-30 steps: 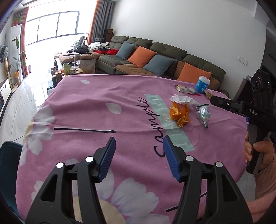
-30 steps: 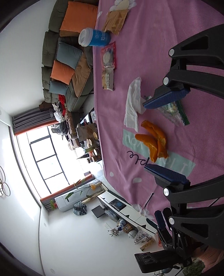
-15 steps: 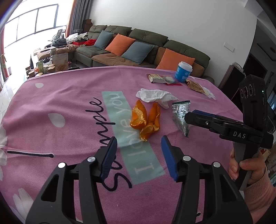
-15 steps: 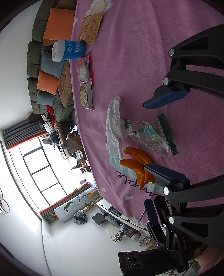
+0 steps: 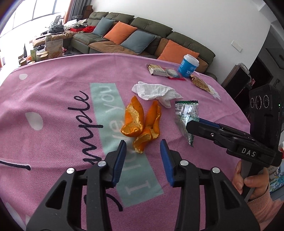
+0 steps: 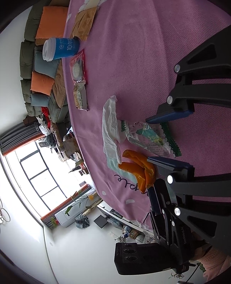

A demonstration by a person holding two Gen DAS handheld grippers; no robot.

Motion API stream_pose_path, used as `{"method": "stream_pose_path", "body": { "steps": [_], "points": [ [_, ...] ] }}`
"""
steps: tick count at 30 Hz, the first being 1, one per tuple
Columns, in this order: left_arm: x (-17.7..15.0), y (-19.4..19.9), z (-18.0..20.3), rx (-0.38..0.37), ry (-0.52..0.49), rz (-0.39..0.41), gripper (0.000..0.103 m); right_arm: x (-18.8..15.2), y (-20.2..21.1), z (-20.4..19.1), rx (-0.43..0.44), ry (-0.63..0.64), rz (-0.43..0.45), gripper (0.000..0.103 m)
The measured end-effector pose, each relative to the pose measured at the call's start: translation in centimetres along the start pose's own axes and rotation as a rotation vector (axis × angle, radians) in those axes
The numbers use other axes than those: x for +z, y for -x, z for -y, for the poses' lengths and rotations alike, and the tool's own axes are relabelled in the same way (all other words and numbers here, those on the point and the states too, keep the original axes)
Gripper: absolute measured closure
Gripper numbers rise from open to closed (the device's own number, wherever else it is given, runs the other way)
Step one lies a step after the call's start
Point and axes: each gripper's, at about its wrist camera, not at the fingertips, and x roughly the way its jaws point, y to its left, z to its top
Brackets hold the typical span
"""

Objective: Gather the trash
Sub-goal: 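Grasp the orange peel with the left gripper while the right gripper grasps the clear bag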

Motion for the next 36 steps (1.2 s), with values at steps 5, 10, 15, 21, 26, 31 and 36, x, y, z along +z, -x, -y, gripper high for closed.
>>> {"method": "stream_pose_path", "body": {
  "steps": [5, 10, 15, 21, 26, 31, 36],
  "points": [
    [0.3, -0.5, 0.4, -0.002, -0.014, -0.009, 0.074, -0.1, 0.2, 0.1, 0.008, -0.003, -0.001, 0.080],
    [0.2, -0.6, 0.8, -0.005, -0.024, -0.007, 0.087, 0.0, 0.3, 0.0, 0.012, -0.001, 0.009, 0.091],
    [-0.3, 0.1, 1.1, 0.002, -0.037, 0.009, 0.090, -0.1, 0.7, -0.2, 0.013, 0.007, 0.023, 0.098],
    [-1.4, 1.7, 1.2, -0.013, -0.041, 0.033, 0.091, -0.3, 1.3, -0.6, 0.020, 0.009, 0.034, 0.100],
    [-2.5, 3.8, 1.0, -0.014, -0.059, 0.066, 0.091, -0.7, 1.9, -1.2, 0.045, 0.019, 0.044, 0.100],
    [-3.8, 6.3, 0.2, 0.004, -0.051, 0.096, 0.091, -1.0, 2.4, -2.3, 0.070, 0.041, 0.053, 0.100],
    [-5.1, 8.6, -0.8, 0.040, -0.037, 0.119, 0.092, -1.1, 2.1, -3.8, 0.108, 0.077, 0.058, 0.100]
  ]
}}
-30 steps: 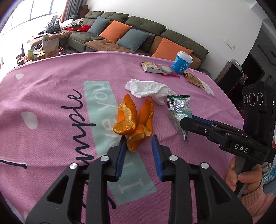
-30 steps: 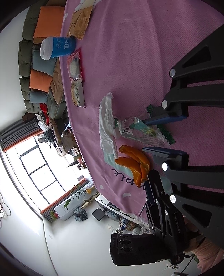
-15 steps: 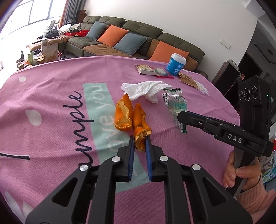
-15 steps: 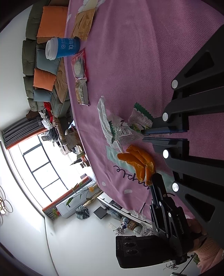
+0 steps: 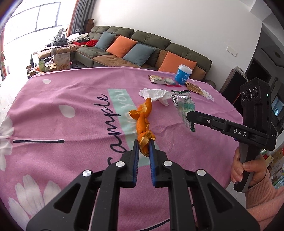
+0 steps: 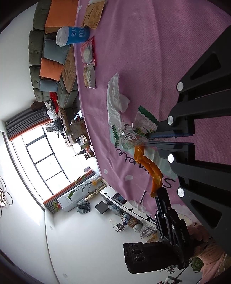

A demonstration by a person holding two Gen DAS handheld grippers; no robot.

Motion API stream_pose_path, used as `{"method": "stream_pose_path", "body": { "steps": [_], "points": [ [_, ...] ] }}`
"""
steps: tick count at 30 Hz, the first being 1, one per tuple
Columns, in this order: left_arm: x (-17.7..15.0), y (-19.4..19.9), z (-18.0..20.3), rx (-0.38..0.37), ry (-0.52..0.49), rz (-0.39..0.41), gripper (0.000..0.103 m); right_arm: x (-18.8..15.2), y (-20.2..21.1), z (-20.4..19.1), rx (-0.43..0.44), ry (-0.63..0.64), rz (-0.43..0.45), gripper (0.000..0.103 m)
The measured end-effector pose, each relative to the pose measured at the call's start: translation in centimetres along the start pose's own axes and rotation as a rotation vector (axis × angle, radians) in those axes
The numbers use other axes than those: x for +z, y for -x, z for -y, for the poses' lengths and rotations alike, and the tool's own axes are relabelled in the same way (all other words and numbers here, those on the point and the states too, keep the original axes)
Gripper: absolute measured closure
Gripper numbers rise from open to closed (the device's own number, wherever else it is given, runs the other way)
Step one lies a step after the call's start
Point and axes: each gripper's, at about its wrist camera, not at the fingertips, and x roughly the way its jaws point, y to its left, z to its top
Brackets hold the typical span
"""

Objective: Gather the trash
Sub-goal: 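Grasp the orange peel with the left gripper while the right gripper grasps the clear bag, then lift the orange peel and clear bag and carry both over the teal bin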

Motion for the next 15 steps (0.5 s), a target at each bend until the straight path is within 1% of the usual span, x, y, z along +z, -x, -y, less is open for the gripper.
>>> {"method": "stream_pose_path", "body": {
  "steps": [11, 15],
  "points": [
    [-2.3, 4.5, -2.8, 0.058, 0.068, 0.044, 0.094, -0.1, -2.2, -4.0, 0.073, 0.070, -0.037, 0.100],
    [-3.2, 5.3, -3.9, 0.054, 0.090, 0.038, 0.094, -0.3, -2.9, -4.6, 0.087, 0.079, -0.052, 0.100]
  ]
}}
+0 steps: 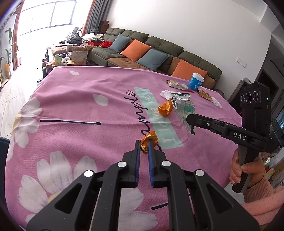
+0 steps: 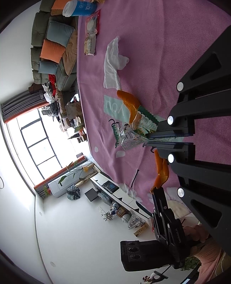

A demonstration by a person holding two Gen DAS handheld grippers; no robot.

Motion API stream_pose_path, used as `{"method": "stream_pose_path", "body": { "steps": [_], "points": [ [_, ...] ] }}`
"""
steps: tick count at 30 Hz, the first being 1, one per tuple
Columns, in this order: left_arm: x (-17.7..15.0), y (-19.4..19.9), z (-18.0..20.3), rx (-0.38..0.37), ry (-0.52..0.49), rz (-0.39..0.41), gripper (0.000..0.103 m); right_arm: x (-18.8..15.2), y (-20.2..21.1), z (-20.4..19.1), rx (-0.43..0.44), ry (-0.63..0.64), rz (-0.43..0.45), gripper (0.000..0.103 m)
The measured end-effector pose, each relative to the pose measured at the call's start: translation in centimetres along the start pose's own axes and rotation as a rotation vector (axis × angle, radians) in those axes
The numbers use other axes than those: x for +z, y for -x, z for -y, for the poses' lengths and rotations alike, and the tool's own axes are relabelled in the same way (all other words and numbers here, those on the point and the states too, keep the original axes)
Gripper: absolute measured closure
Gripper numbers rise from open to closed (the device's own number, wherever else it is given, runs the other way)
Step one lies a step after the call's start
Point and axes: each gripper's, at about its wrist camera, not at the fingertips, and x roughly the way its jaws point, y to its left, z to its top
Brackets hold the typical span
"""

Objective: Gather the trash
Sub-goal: 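Lift the orange peel and clear bag and carry both over the teal bin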

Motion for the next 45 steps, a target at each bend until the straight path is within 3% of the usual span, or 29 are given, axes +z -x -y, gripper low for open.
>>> {"method": "stream_pose_path", "body": {
  "steps": [7, 13, 26, 45],
  "points": [
    [-0.6, -0.8, -0.2, -0.014, -0.003, -0.033, 0.089, -0.2, -0.8, -0.5, 0.012, -0.003, -0.024, 0.100],
    [-1.1, -2.2, -0.5, -0.034, 0.005, -0.063, 0.093, -0.3, -1.1, -0.4, 0.018, -0.007, -0.037, 0.100],
    [-1.0, 0.3, -1.0, 0.018, 0.025, 0.011, 0.095, -0.2, -1.3, -1.4, 0.050, 0.015, -0.041, 0.100],
    [-1.2, 6.7, -5.0, 0.136, 0.102, 0.122, 0.096, 0.8, -3.7, -6.7, 0.158, 0.109, -0.072, 0.100]
  ]
}}
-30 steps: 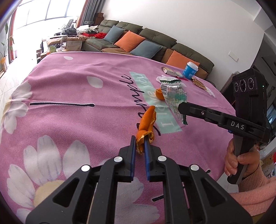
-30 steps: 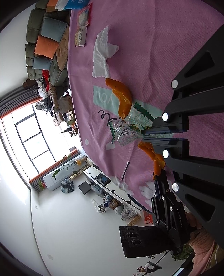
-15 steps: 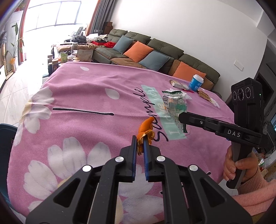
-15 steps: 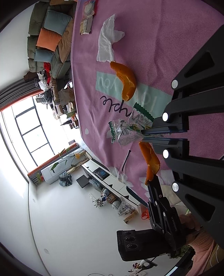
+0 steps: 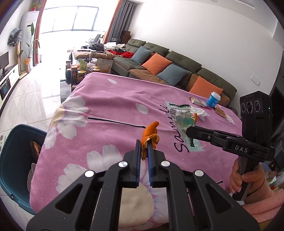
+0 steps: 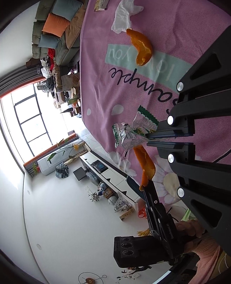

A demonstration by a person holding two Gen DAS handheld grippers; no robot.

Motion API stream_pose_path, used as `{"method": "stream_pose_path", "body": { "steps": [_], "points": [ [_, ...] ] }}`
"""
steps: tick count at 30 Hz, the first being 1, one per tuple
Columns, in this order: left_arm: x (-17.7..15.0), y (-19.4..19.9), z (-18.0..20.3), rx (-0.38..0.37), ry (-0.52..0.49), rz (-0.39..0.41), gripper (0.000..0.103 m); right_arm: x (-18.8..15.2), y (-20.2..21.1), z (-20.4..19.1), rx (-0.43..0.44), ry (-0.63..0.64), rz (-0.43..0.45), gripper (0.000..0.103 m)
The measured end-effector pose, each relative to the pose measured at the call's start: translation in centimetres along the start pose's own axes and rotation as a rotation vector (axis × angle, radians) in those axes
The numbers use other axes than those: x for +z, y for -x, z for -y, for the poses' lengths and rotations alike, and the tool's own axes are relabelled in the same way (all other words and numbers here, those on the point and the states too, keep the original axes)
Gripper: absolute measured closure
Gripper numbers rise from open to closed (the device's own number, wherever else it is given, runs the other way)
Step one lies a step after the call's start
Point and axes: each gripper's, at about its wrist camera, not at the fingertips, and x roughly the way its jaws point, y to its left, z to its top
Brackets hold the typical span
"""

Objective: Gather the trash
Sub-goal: 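Lift the orange peel and clear bag and carry both over the teal bin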

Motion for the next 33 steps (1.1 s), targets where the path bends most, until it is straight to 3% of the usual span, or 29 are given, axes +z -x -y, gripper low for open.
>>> {"method": "stream_pose_path", "body": {
  "steps": [33],
  "points": [
    [-0.9, 7.3, -8.4, 0.190, 0.149, 0.110, 0.096, 2.1, -6.5, -7.9, 0.143, 0.162, -0.089, 0.100]
  ]
}}
